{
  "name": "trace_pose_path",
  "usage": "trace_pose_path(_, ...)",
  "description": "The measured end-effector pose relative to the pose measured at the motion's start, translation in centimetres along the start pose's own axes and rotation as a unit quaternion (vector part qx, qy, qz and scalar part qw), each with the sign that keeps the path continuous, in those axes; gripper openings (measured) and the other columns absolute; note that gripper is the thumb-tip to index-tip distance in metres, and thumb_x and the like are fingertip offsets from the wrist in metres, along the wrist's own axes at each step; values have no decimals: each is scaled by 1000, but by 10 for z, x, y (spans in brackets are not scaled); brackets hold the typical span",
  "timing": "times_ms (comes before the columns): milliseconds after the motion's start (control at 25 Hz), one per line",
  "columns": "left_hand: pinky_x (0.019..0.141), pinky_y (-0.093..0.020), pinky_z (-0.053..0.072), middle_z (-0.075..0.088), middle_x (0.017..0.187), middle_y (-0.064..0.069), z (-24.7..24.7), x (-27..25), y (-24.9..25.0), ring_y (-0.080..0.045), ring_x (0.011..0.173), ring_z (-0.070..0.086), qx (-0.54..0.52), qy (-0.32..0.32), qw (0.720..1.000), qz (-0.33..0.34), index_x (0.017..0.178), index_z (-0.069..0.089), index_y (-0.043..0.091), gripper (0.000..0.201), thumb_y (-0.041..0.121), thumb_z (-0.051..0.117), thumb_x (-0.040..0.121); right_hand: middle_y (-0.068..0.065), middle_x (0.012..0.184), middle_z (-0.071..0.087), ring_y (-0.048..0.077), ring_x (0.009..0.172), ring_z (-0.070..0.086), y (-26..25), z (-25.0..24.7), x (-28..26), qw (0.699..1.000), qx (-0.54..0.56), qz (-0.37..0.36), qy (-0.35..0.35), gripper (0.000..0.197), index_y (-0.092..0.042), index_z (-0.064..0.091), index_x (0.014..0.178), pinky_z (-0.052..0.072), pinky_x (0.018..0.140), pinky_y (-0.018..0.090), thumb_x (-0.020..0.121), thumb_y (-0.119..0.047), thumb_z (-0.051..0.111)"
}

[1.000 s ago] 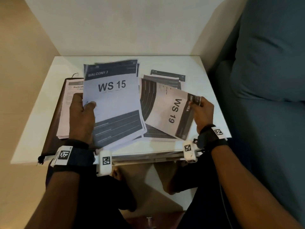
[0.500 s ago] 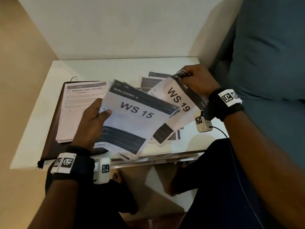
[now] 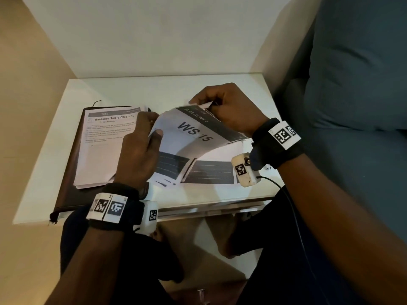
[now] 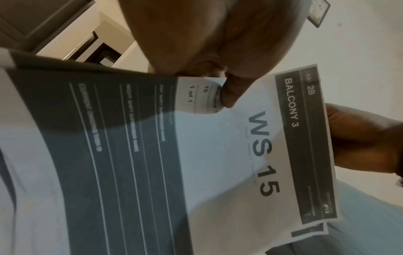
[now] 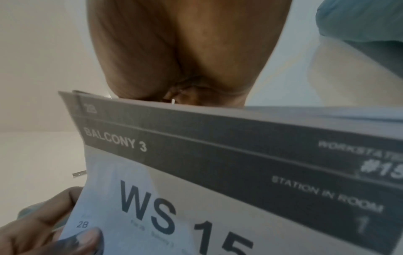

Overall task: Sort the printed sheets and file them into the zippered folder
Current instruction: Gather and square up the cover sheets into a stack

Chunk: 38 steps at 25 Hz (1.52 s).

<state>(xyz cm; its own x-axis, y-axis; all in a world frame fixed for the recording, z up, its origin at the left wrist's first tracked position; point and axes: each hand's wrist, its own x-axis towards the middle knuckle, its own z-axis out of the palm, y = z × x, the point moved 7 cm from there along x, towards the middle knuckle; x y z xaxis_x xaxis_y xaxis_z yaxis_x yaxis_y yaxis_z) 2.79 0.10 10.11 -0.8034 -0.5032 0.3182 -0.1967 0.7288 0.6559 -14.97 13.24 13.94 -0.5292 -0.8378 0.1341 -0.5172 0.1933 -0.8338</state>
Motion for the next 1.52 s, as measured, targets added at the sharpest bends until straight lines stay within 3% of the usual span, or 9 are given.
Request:
trace_pose_path(120,72,-41,55,71,113,-10,-8,3,-7,-26,77,65,47,14,999,1,148,38,26,36,31,40,112,-2,104,78,11,94,74,-8,3,-1,999,26,-3,-27,19,-12,74,113,61,87,35,98,-14,63)
trace_pose_path(320,72,-13,47,63,127,-13,-38,-5,-42,-21,100,61,-47,91,987,-124,140,50,7,36,28,41,112,6,96,78,19,84,74,88,-34,-28,949,145,204,192,26,-9,73,104,56,78,35,98,-32,63)
trace_pose_path(400,74,-4,48,63,125,-6,-47,-10,-64,-11,97,61,-141,150,965,-163,135,54,3,32,21,47,109,14,97,77,22,81,73,147,-21,-59,925,57,330,177,25,-4,72,101,57,77,36,95,-28,66)
trace_pose_path(520,86,-28,57,71,117,5,-49,-18,-101,-16,103,70,-271,210,913,-222,129,60,8,31,20,57,100,20,107,73,32,98,70,205,25,-99,898,-89,423,78,49,5,66,113,56,88,40,90,-39,70)
trace_pose_path(760,85,-31,59,75,117,9,-49,-35,-119,-17,97,72,-384,234,850,-275,139,58,8,41,12,62,99,14,136,45,35,130,40,222,64,-118,874,-197,439,67,78,-7,44,134,45,99,48,79,-51,78)
trace_pose_path(1040,85,-34,59,74,122,-9,-74,-47,-138,-23,92,70,-402,246,831,-296,134,63,1,43,5,65,92,11,111,62,33,110,56,231,53,-118,883,-152,430,107,48,-9,55,114,54,86,46,78,-31,78)
trace_pose_path(1200,93,-40,57,74,120,-9,-83,-50,-146,-22,96,67,-383,246,839,-297,123,66,8,35,9,69,88,9,94,63,32,94,62,222,42,-121,894,-162,388,155,12,-4,63,96,41,72,30,89,-14,60)
trace_pose_path(1360,105,-52,52,72,118,-11,-81,-41,-147,-27,102,67,-383,230,848,-285,109,63,20,26,13,69,86,13,95,70,34,92,62,213,35,-130,899,-125,372,193,12,-12,66,92,40,73,30,92,-14,54)
trace_pose_path(1520,98,-54,57,70,127,-12,-51,-34,-139,-39,115,68,-442,185,830,-285,121,53,12,27,5,60,96,13,98,70,35,96,63,193,17,-134,900,-117,334,255,21,-10,72,104,46,80,32,94,-13,53)
